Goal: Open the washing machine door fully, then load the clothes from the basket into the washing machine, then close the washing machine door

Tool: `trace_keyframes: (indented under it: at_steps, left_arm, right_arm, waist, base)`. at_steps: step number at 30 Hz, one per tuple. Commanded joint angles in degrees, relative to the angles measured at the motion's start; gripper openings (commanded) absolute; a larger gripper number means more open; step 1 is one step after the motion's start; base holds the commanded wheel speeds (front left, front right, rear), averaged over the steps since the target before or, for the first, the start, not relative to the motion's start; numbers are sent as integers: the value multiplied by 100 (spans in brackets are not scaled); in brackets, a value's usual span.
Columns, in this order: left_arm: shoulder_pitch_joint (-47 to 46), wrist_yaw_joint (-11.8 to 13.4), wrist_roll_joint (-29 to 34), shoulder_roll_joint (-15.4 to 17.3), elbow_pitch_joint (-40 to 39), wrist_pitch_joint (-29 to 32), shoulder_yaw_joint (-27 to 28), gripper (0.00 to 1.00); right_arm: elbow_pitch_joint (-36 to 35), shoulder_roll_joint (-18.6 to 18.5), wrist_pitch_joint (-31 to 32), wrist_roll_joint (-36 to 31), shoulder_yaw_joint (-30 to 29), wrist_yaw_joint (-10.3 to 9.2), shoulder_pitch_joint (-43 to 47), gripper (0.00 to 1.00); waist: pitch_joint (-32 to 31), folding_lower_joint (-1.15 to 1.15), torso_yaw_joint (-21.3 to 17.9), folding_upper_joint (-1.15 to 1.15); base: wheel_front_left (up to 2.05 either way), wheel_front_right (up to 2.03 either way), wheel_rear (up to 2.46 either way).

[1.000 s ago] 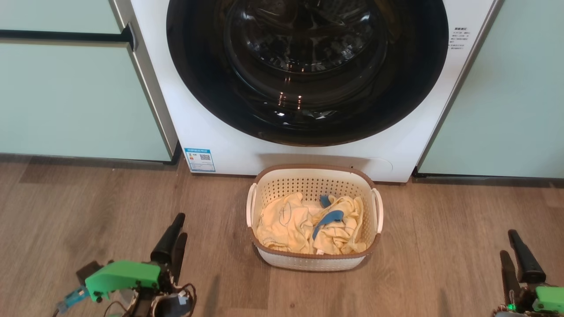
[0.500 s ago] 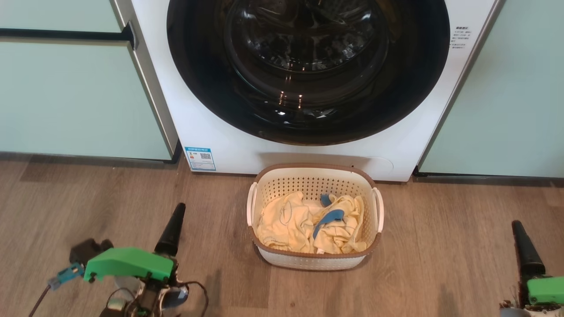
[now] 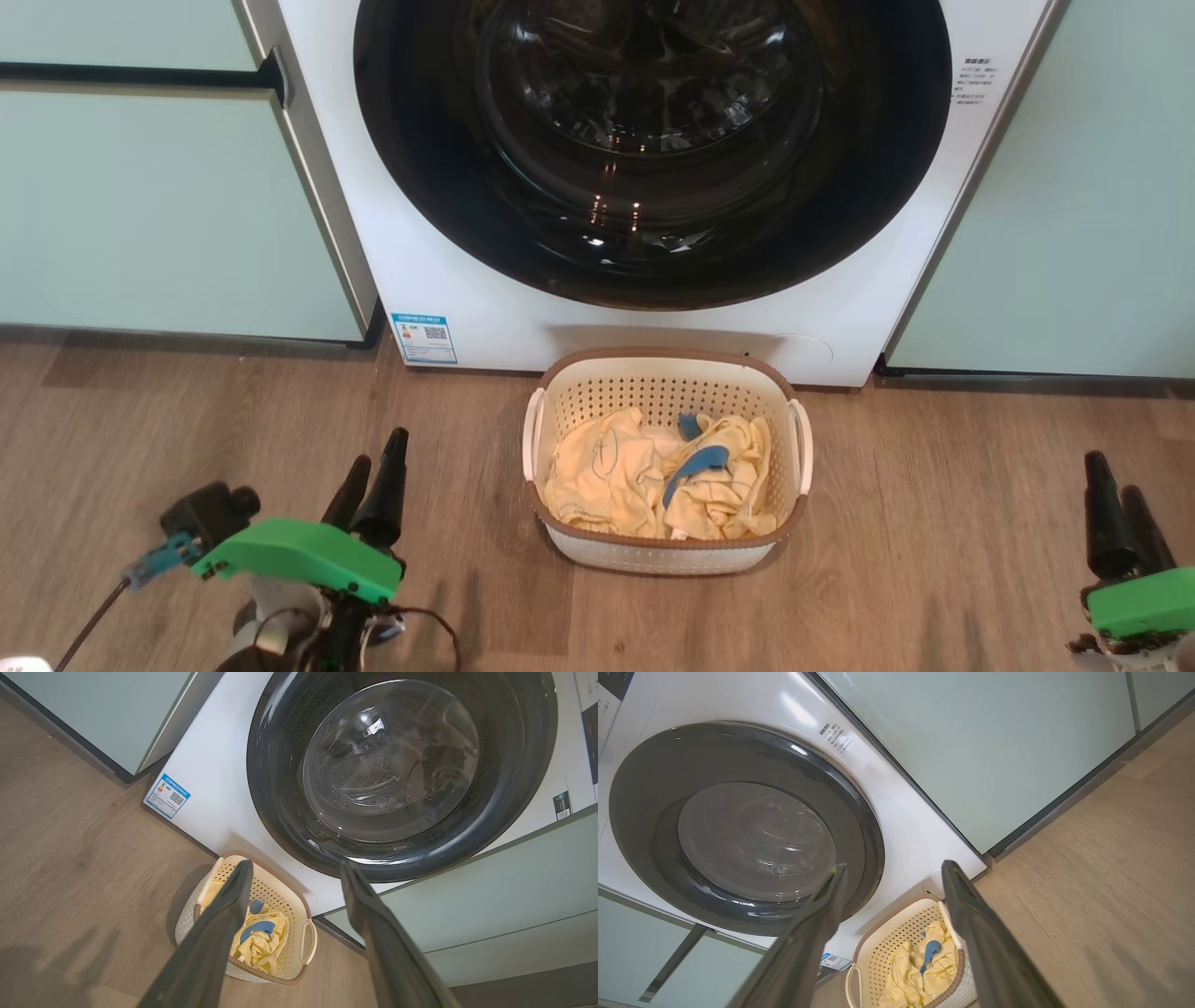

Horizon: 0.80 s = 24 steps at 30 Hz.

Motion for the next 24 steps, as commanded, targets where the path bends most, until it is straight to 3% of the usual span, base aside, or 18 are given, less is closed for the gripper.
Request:
trace_keyframes:
  at_steps: [1, 8, 24]
  left_arm:
    - [-338, 13, 218, 105, -232, -71, 86, 100]
    - [-372, 106, 1012, 163, -236, -207, -36, 100]
    - [-483, 109, 2056, 178, -201, -460, -147, 100]
  right_arm:
    - [-242, -178, -77, -239, 52, -8, -298, 100]
    - [-389, -175, -154, -1149, 37, -9, -263, 100]
    - [-579, -182, -225, -2304, 102, -11, -256, 100]
  waist:
    - [-1, 0, 1, 0]
    - [-15, 0, 5, 0]
    - [5, 0, -12, 0]
  base:
    - [0, 0, 0]
    - [0, 0, 0]
    - [0, 0, 0]
